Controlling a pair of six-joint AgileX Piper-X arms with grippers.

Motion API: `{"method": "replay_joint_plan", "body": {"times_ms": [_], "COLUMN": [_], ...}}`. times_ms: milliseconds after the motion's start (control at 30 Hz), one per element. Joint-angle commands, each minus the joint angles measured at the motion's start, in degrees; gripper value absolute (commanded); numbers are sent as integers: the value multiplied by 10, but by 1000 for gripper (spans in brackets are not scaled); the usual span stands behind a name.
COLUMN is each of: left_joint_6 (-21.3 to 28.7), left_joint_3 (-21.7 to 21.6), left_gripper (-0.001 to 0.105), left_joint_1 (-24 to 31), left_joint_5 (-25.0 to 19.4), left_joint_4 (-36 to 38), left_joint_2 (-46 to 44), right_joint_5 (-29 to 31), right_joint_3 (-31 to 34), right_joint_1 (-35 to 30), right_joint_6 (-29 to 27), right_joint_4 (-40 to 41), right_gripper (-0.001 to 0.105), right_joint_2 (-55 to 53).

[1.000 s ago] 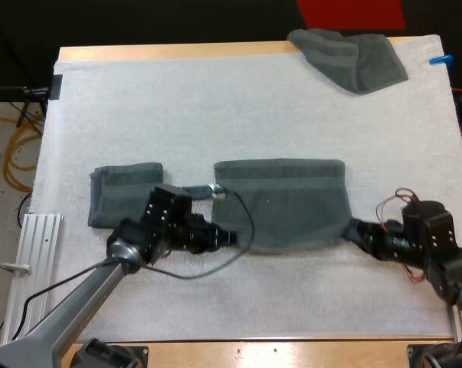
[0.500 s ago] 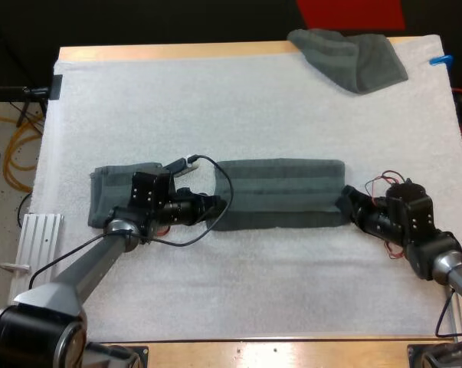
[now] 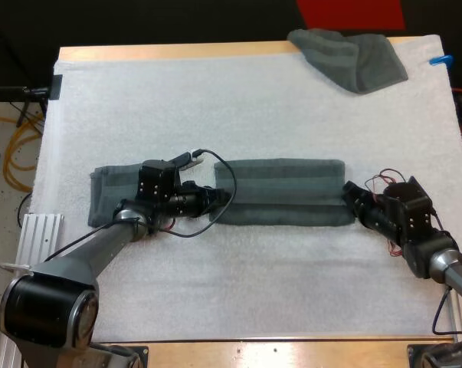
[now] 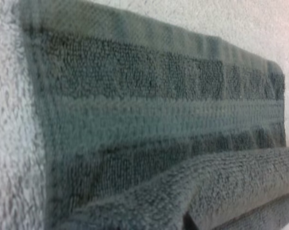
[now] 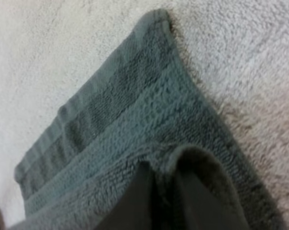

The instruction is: Pick towel from pile fold and stack

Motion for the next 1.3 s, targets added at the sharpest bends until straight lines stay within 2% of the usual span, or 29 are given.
{"method": "replay_joint_plan", "body": {"times_ms": [0, 67, 133, 167, 200, 233, 267, 300, 333, 400, 433, 533, 600, 667, 733, 867, 1000, 1067, 1167, 1267], "left_joint_6": [-6, -6, -6, -6, -6, -6, -6, -6, -5, 1, 1, 15, 47, 82, 117, 199, 252, 262, 264, 264], "left_joint_3": [-7, -9, -12, -13, -15, -16, -19, -24, -28, -45, -53, -82, -103, -114, -123, -135, -135, -135, -135, -135], "left_gripper": [0, 1, 6, 11, 19, 24, 32, 42, 49, 63, 64, 64, 64, 64, 64, 66, 75, 78, 79, 79], "left_joint_1": [1, 1, 1, 1, 1, 1, 1, 1, 1, 2, 2, 2, 2, 2, 2, 2, 2, 2, 2, 2], "left_joint_5": [-14, -19, -15, -12, -8, -6, -6, -6, -6, -6, -6, -6, -6, -10, -36, -98, -121, -124, -123, -122], "left_joint_4": [-12, -17, -23, -27, -34, -39, -43, -44, -44, -44, -44, -43, -33, -14, 22, 132, 246, 292, 346, 386], "left_joint_2": [-2, -2, -2, -2, -2, -2, -2, -2, -2, -2, -2, -13, -35, -61, -96, -176, -250, -280, -317, -343], "right_joint_5": [12, 12, 12, 12, 12, 12, 12, 16, 20, 31, 35, 36, 29, 25, 25, 25, 26, 29, 65, 110], "right_joint_3": [-2, -2, -2, -2, -2, -2, -2, -2, -2, -8, -11, -34, -56, -75, -97, -149, -205, -226, -248, -250], "right_joint_1": [0, 0, 0, 0, 0, 0, 0, 0, 0, 0, 0, 0, 0, 0, 0, 0, 0, 0, 0, -4], "right_joint_6": [-16, -23, -23, -23, -25, -27, -28, -31, -33, -55, -67, -128, -159, -163, -172, -238, -301, -323, -349, -384], "right_joint_4": [-3, -3, -8, -17, -29, -39, -54, -77, -91, -122, -125, -124, -107, -85, -54, 58, 224, 282, 359, 372], "right_gripper": [0, 3, 16, 26, 39, 47, 59, 68, 70, 70, 70, 70, 70, 70, 70, 70, 70, 70, 70, 70], "right_joint_2": [-2, -2, -2, -2, -2, -2, -2, -2, -2, -2, -2, -2, -3, -8, -15, -36, -57, -63, -63, -61]}}
